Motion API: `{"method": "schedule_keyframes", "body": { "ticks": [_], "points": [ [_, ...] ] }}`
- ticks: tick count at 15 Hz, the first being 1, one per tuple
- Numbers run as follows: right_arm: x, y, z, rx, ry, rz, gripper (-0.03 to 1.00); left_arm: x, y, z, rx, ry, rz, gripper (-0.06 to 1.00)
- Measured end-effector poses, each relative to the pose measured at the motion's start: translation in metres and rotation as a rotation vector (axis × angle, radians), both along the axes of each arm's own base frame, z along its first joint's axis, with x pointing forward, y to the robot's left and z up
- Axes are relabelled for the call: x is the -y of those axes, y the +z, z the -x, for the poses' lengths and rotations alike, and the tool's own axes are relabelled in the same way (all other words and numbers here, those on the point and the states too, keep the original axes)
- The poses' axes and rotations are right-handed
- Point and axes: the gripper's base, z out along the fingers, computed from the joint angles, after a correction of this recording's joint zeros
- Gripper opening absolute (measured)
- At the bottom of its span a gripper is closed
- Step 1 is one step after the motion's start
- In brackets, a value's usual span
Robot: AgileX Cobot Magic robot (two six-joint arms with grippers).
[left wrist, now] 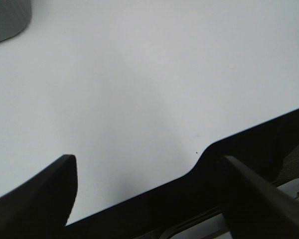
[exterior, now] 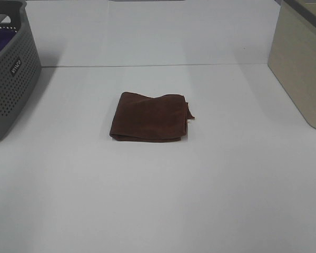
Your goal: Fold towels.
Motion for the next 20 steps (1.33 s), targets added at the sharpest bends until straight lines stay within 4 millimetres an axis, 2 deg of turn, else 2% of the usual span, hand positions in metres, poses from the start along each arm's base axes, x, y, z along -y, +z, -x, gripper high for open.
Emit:
{"method": "schedule_keyframes", "body": {
  "ticks": [14, 17, 20],
  "points": [
    [0.001, 0.0, 0.0, 0.0, -0.027, -0.002, 0.85, 0.001, 0.0, 0.001, 0.014, -0.033, -0.017, 0.73],
    [0.003, 0.0, -0.002, 0.004, -0.134, -0.003, 0.85, -0.006, 0.004, 0.009, 0.083, 0.058, -0.004, 0.73],
    [0.004, 0.002, 0.007, 0.065, -0.166, -0.007, 0.85, -0.011, 0.008, 0.028, 0.214, 0.16, 0.01, 0.73]
  ]
}}
